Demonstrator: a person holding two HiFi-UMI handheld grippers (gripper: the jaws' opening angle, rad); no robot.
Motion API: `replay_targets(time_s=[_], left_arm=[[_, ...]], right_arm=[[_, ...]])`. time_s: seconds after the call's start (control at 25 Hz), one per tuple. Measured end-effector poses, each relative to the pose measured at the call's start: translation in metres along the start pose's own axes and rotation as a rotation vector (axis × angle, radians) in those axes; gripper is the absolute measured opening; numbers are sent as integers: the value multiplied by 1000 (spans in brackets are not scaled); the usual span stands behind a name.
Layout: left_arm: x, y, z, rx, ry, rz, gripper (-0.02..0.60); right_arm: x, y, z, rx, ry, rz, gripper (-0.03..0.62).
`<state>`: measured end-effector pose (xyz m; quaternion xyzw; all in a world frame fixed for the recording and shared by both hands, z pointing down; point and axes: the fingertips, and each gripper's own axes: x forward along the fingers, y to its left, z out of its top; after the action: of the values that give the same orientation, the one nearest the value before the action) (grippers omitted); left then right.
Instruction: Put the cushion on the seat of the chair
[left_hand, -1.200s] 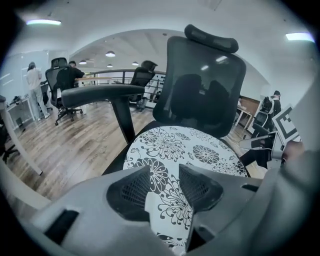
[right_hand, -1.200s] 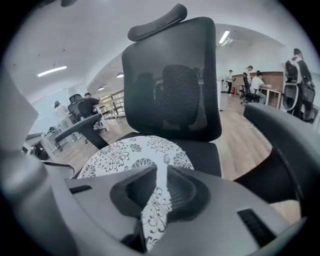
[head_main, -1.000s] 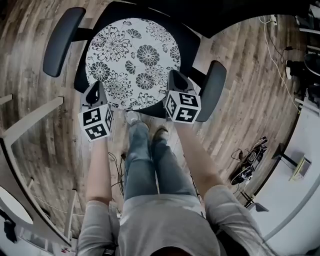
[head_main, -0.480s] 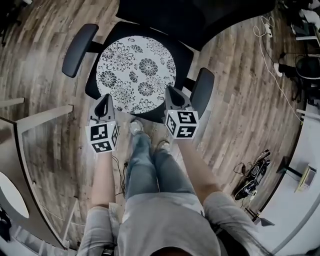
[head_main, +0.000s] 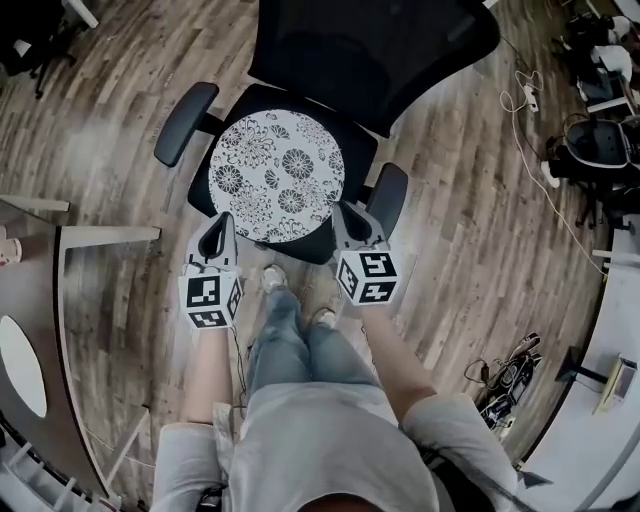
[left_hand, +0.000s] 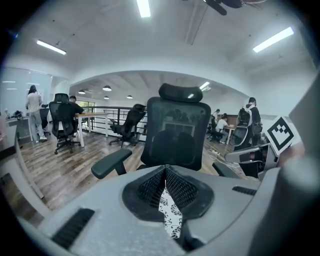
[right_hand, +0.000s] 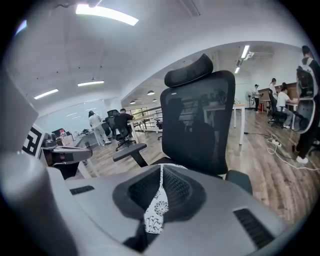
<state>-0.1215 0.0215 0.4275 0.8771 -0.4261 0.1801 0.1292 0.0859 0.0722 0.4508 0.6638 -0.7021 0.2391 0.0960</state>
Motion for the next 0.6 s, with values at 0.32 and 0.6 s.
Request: replay_targets(time_s=[0.32,0.6], left_arm=[[-42,-27,43,-12,-65,12,11],[-77,-52,75,-9,-108,16,11]], right_arm=[[-54,3,43,-16,-63,35,20],[-98,12,84,-112,-134,51,21]])
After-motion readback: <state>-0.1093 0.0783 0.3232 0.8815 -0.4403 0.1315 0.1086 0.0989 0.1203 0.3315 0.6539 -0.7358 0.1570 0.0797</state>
